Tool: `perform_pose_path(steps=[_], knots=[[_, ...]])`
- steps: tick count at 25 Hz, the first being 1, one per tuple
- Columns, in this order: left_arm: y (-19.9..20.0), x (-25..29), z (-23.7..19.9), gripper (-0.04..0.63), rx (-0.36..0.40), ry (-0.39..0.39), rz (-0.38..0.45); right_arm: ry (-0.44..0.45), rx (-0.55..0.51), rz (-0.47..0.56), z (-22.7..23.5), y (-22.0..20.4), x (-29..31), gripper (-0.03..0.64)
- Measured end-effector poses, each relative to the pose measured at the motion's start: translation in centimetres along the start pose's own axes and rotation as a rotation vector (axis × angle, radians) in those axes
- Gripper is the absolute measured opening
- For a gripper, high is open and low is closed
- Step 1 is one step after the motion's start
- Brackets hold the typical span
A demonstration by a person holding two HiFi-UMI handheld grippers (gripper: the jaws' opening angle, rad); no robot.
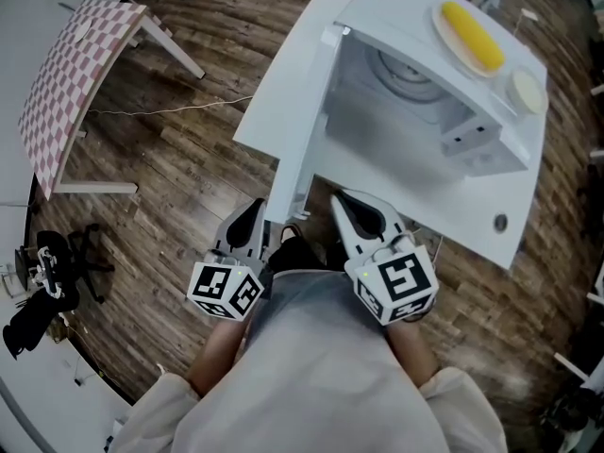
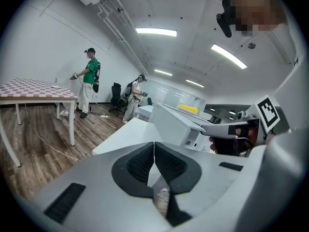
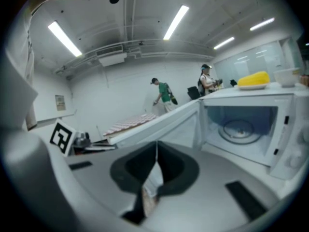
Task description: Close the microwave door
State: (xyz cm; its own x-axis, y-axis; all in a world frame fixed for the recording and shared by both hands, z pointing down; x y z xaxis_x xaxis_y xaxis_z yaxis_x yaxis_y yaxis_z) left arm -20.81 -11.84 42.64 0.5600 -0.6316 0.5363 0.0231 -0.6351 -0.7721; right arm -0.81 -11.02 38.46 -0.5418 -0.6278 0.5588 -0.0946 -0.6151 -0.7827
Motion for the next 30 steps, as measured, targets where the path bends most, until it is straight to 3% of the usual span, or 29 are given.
perform_pose_path(steps=[18,30], knots=[[-0.8,3.0,7.6,0.02,0.116,-0.188,-0.052,-0.122,0.079,0.025,3.2,-3.5,-5.7,0.023],[-1.4,4.9,11.8,0.02,0.177,-0.266,-0.079,-0.18,0.123,0.073,5.1,-4.7,-9.0,0.023]])
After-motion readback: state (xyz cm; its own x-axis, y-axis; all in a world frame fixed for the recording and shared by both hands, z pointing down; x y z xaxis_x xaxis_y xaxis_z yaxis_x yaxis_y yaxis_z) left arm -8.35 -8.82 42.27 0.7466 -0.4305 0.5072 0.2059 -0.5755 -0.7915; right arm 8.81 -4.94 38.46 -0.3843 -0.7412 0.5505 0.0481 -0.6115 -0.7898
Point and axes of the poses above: the fingertips, and each gripper's own axes: x forward along the fingers, z to its right, y out of its top, the point moved 7 cm from there along -x, backward along the fingers, and after that the axes turned 14 degrees about -z, right-handed, at the moved point
